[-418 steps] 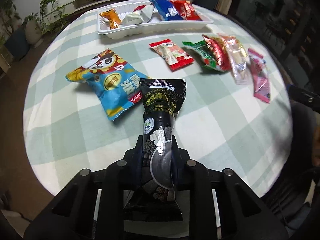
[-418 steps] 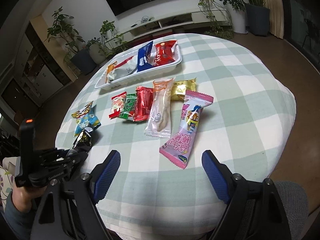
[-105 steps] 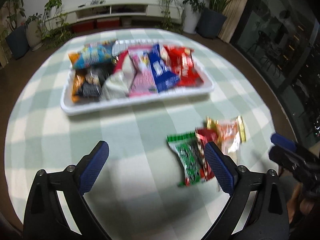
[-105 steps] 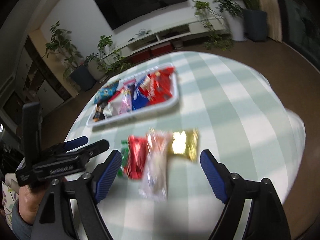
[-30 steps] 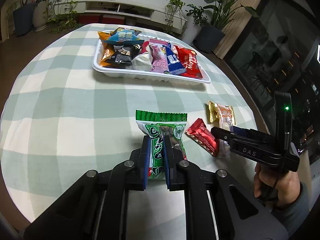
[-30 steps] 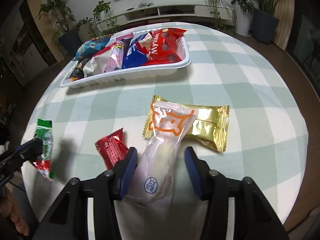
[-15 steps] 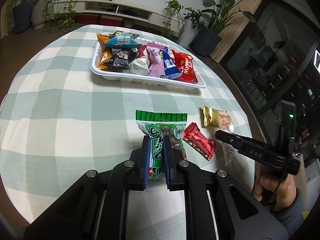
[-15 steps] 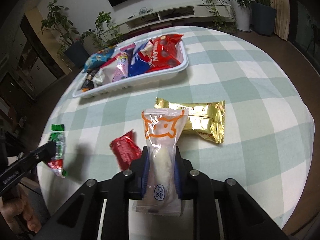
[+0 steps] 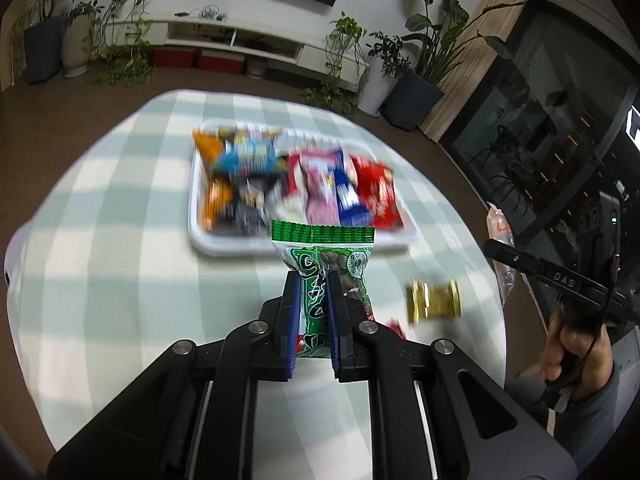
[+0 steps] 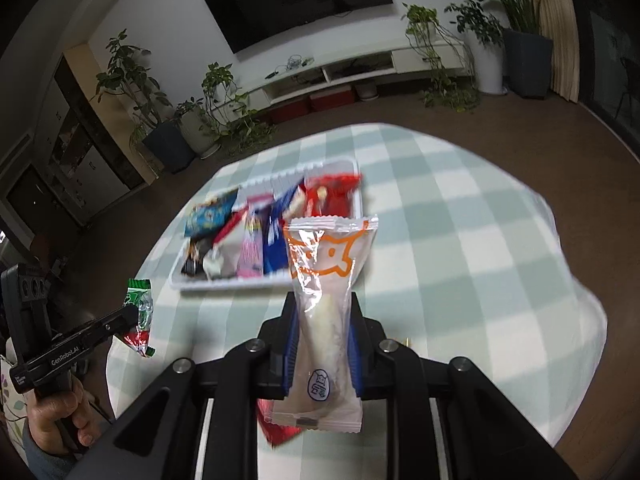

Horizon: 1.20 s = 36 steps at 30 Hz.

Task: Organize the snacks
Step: 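Grasp the clear wrapped bar with orange print with the right gripper while the left gripper holds the green packet, then lower both packets into the tray and open both grippers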

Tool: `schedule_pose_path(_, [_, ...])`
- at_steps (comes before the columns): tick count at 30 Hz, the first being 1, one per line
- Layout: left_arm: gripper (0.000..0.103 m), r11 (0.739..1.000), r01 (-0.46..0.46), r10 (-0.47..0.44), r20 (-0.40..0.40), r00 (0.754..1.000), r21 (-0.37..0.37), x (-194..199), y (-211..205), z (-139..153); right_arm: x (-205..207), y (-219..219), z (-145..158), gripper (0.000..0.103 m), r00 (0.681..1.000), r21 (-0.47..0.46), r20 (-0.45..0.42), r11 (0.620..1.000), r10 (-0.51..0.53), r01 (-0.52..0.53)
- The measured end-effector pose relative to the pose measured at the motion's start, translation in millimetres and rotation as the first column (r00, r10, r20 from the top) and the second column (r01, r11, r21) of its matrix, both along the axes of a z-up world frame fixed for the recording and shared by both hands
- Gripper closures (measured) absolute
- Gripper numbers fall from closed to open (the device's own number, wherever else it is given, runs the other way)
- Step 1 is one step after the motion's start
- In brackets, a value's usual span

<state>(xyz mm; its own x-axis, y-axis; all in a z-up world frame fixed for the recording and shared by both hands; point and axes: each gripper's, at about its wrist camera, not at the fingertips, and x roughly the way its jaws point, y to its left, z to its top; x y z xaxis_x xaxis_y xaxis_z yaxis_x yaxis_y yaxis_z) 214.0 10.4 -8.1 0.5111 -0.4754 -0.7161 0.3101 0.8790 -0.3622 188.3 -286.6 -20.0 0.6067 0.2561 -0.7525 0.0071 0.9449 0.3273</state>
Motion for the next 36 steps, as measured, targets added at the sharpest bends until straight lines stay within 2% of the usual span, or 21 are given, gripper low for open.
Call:
schedule_pose_path(6, [0.092, 0.997, 0.015, -0.018, 0.044, 0.999, 0.072, 67.4, -22.2, 23.6, 69.6, 25.2, 21.1, 0.081, 0.995, -0.019, 0.030, 0.995, 0.094, -0.093])
schedule_pose_path(9, [0.092, 0.994, 0.028, -0.032, 0.033, 0.999, 0.107, 96.9, -35.8, 20.0, 106.0, 43.8, 15.3, 0.081, 0.991, -0.026, -0.003, 0.990, 0.137, -0.137])
schedule_pose_path(13, [0.092, 0.986, 0.035, -0.036, 0.007, 0.999, 0.161, 133.3, -53.5, 0.3, 137.6, 63.2, -2.1, 0.081, 0.985, -0.068, -0.047, 0.983, 0.167, -0.170])
schedule_pose_path(22, [0.092, 0.971, 0.052, -0.048, -0.021, 0.999, 0.233, 160.7, -76.0, -41.4, 173.2, 74.3, -40.6, 0.080, 0.981, -0.121, -0.106, 0.977, 0.161, -0.174])
schedule_pose_path(29, [0.088, 0.964, 0.036, -0.033, -0.013, 0.999, 0.262, 168.3, -81.8, -55.8, 181.6, 78.1, -60.6, 0.079, 0.979, -0.155, -0.136, 0.973, 0.150, -0.171])
schedule_pose_path(31, [0.085, 0.963, 0.031, -0.029, -0.012, 1.000, 0.267, 169.2, -82.6, -57.7, 182.2, 79.0, -65.8, 0.078, 0.978, -0.161, -0.143, 0.972, 0.149, -0.171])
schedule_pose_path(32, [0.083, 0.963, 0.029, -0.027, -0.013, 1.000, 0.269, 169.5, -82.6, -58.3, 182.1, 79.4, -67.7, 0.074, 0.979, -0.168, -0.144, 0.971, 0.147, -0.170])
schedule_pose_path(35, [0.069, 0.961, 0.011, -0.009, -0.008, 1.000, 0.277, 170.3, -79.7, -60.5, 181.7, 79.4, -68.7, 0.073, 0.980, -0.175, -0.133, 0.970, 0.146, -0.168])
schedule_pose_path(36, [0.058, 0.961, 0.002, 0.000, -0.007, 1.000, 0.276, 170.8, -77.3, -61.2, 182.0, 79.1, -68.8, 0.073, 0.980, -0.174, -0.133, 0.970, 0.145, -0.167])
